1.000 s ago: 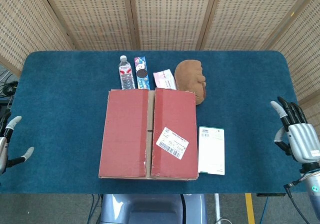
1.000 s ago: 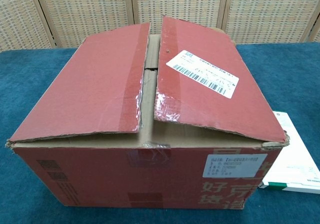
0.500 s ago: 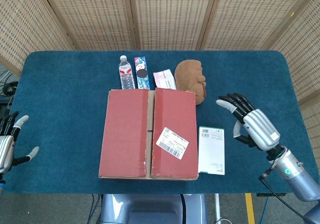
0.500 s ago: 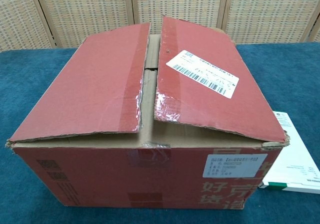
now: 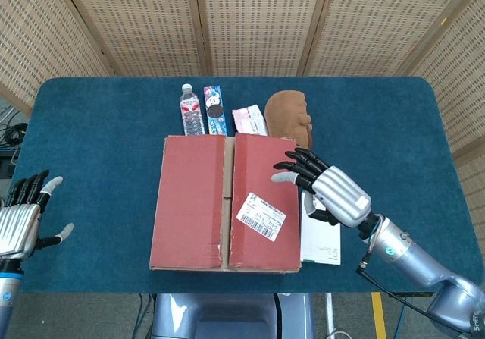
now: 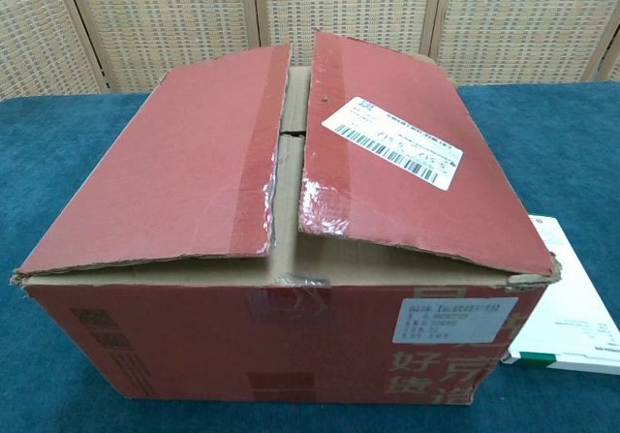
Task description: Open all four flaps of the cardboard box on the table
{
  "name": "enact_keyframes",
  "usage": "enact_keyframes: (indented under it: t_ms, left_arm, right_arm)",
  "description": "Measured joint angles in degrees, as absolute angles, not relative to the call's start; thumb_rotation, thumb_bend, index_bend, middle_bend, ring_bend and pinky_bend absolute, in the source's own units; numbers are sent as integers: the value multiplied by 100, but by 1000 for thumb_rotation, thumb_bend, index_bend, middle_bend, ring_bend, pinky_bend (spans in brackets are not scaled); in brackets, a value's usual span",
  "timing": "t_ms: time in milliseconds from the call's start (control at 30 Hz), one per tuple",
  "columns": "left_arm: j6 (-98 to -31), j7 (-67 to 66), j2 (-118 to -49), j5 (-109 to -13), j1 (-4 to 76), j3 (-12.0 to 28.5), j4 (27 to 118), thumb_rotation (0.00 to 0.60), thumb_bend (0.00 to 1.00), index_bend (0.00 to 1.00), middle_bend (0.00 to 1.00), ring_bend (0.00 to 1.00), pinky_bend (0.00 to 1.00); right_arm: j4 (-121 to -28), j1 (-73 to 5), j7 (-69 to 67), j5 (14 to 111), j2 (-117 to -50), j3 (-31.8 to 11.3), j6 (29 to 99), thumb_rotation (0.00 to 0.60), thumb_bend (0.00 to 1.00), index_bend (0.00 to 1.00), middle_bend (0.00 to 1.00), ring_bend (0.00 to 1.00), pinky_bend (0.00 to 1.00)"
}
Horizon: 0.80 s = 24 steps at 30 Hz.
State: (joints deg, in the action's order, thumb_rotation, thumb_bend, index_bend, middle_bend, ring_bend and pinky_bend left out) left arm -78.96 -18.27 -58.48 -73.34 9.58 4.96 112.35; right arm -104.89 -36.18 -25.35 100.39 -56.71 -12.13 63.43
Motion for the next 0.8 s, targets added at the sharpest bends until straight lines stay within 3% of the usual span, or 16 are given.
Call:
enact_keyframes:
  t_ms: [800]
  left_arm:
    - [-7748,-1997,-5978,-7221,1159,485,11193,515,271,107,19,0,0]
  right_arm:
    - [-10534,-4646,-1567,9250,-6526,-1251,5267,600,1000,312,245,0,0]
